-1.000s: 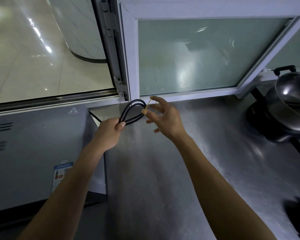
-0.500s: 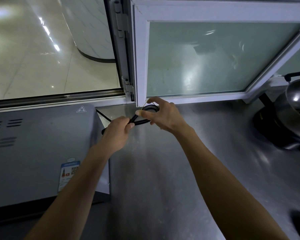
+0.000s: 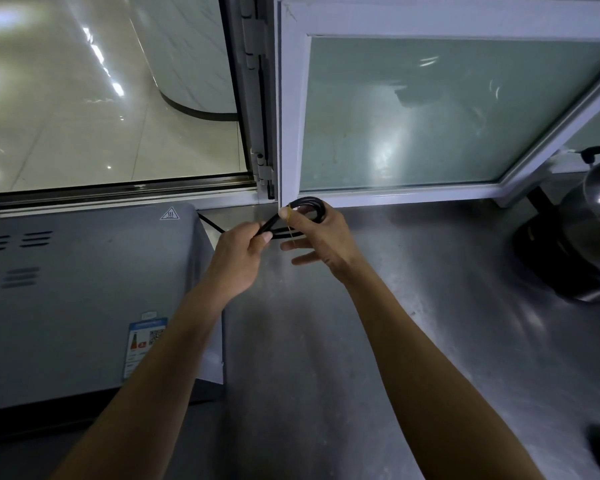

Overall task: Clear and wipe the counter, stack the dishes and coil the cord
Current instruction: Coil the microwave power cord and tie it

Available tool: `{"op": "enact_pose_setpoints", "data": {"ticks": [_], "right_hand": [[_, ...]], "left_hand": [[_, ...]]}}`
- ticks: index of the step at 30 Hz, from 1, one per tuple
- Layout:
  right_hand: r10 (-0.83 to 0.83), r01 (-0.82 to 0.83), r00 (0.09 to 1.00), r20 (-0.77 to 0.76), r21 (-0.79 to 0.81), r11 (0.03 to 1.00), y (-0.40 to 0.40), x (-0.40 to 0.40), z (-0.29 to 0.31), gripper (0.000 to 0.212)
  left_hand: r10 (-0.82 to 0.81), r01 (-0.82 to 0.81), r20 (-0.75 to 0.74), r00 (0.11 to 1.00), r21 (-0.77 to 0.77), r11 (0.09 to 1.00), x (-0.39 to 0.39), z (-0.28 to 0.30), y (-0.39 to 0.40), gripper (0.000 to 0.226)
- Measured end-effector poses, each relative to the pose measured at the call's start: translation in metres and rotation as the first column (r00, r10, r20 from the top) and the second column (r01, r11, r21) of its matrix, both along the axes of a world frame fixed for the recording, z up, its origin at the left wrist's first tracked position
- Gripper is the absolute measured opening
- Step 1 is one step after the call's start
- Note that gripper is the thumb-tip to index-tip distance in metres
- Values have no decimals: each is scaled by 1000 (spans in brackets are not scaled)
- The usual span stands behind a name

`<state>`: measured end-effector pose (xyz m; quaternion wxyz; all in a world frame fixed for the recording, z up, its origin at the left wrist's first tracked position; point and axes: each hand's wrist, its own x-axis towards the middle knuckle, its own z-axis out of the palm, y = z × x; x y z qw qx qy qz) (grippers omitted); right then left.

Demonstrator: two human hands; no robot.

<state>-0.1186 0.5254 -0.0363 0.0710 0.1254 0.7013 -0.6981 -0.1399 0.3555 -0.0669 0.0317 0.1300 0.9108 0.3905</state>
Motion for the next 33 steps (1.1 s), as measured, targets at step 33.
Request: {"op": "enact_pose_setpoints", "data": {"ticks": [33], "right_hand": [[28,6,987,-156,217,976,-9,25,-51,28]], "left_hand": [[130,-157,155,979,176,972,-14,-4,-5,31]]}}
